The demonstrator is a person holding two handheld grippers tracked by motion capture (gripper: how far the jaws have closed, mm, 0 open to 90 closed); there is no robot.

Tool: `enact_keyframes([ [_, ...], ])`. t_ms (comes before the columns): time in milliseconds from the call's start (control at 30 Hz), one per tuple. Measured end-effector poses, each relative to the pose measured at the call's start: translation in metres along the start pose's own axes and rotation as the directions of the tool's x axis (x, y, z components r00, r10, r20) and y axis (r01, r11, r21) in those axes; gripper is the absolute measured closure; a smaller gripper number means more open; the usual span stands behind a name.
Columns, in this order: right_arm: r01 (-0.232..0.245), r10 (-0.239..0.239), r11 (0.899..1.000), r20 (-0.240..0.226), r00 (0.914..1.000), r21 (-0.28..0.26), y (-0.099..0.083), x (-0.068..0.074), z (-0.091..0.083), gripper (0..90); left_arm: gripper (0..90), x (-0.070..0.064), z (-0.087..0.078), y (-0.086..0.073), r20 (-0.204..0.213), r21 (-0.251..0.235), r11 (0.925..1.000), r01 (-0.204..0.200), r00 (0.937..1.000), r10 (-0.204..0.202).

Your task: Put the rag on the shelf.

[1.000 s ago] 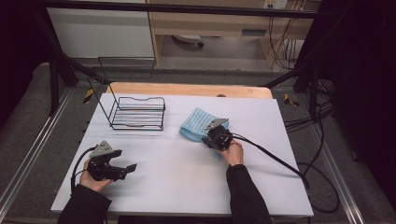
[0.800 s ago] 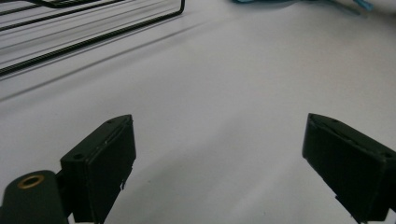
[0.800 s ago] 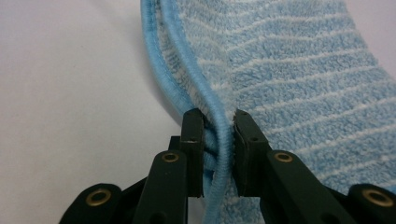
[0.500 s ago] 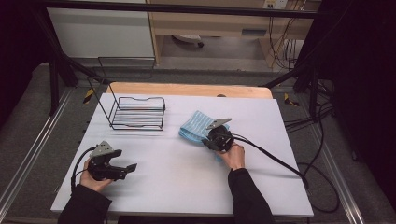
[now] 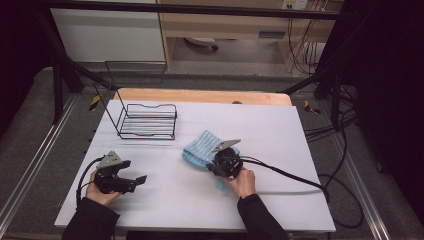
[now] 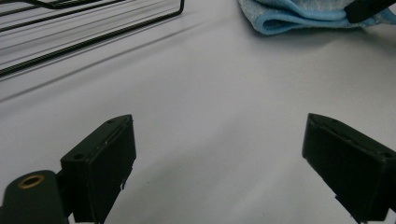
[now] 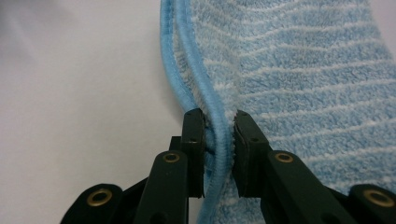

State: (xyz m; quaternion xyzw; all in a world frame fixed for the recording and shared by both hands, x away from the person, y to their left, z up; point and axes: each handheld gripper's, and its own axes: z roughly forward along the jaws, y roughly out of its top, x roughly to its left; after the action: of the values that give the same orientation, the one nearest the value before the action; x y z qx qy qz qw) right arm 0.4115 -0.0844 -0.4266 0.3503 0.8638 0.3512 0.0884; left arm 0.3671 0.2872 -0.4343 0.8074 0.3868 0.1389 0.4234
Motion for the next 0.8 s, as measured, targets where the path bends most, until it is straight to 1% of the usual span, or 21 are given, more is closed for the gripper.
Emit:
enact_keyframes([
  [67,-0.001,0.001,1.0,-0.005,1.0,0.006,0.0,0.007,0.0,76.8,9.7,0.0,0.0,0.0,-0.001,0.001,1.0,-0.001,1.0,0.001],
  [100,-0.001,0.001,1.0,-0.005,1.0,0.006,0.0,0.007,0.0,76.8,9.7,0.0,0.0,0.0,-0.001,0.001,1.0,-0.001,1.0,0.001],
  [133,-0.019,0.019,1.0,-0.02,0.9996,0.005,-0.001,0.012,0.0,76.9,9.7,0.0,0.0,0.0,-0.001,0.0,1.0,-0.001,1.0,0.001],
  [200,-0.015,0.015,1.0,-0.024,0.9996,0.01,-0.001,0.015,0.0,76.8,9.7,0.0,0.0,0.0,-0.001,0.001,1.0,-0.002,1.0,0.002],
  [233,-0.005,0.006,1.0,-0.028,0.9996,0.014,-0.001,0.02,0.001,76.6,9.7,0.0,0.0,0.0,0.0,0.0,1.0,-0.001,1.0,0.001],
  [267,-0.005,0.006,1.0,-0.028,0.9996,0.014,-0.001,0.02,0.001,76.6,9.7,0.0,0.0,0.0,0.0,0.0,1.0,-0.001,1.0,0.001],
  [300,-0.003,0.003,1.0,-0.04,0.9992,0.016,0.0,0.027,0.001,76.7,9.7,0.0,0.0,0.0,-0.001,0.001,1.0,0.0,1.0,0.0],
  [333,-0.003,0.003,1.0,-0.04,0.9992,0.016,0.0,0.027,0.001,76.7,9.7,0.0,0.0,0.0,-0.001,0.001,1.0,0.0,1.0,0.0],
  [367,-0.003,0.004,1.0,-0.056,0.9984,0.016,0.001,0.032,0.001,76.7,9.7,0.0,0.0,0.0,0.0,0.0,1.0,-0.001,1.0,0.001],
  [400,-0.003,0.004,1.0,-0.056,0.9984,0.016,0.001,0.032,0.001,76.7,9.7,0.0,0.0,0.0,0.0,0.0,1.0,-0.001,1.0,0.001],
  [433,0.007,-0.006,1.0,-0.058,0.9983,0.022,0.002,0.038,0.002,76.6,9.7,0.0,0.0,0.0,-0.001,0.001,1.0,-0.002,1.0,0.002],
  [467,0.007,-0.006,1.0,-0.058,0.9983,0.022,0.002,0.038,0.002,76.6,9.7,0.0,0.0,0.0,-0.001,0.001,1.0,-0.002,1.0,0.002],
  [500,0.008,-0.006,1.0,-0.074,0.9973,0.023,0.002,0.043,0.005,76.6,9.7,0.0,0.0,0.0,0.0,0.001,1.0,-0.002,1.0,0.002],
  [600,0.008,-0.006,1.0,-0.079,0.9969,0.028,0.003,0.047,0.009,76.4,9.7,0.0,0.0,0.0,0.0,0.001,1.0,-0.002,1.0,0.002],
  [667,0.026,-0.023,0.999,-0.079,0.9966,0.029,0.002,0.051,0.015,73.0,9.7,0.0,0.0,0.0,0.0,0.001,1.0,-0.002,1.0,0.002],
  [733,0.032,-0.03,0.999,-0.1,0.9945,0.01,0.001,0.051,0.017,63.1,9.7,0.0,0.0,0.0,0.0,0.0,1.0,-0.003,1.0,0.003],
  [767,0.038,-0.038,0.999,-0.12,0.9921,-0.001,0.001,0.052,0.017,57.5,9.7,0.0,0.0,0.0,0.0,0.0,1.0,-0.003,1.0,0.003],
  [800,0.034,-0.036,0.999,-0.131,0.9907,-0.017,0.001,0.053,0.015,53.2,9.7,0.0,0.0,0.0,0.001,0.001,1.0,-0.002,1.0,0.002],
])
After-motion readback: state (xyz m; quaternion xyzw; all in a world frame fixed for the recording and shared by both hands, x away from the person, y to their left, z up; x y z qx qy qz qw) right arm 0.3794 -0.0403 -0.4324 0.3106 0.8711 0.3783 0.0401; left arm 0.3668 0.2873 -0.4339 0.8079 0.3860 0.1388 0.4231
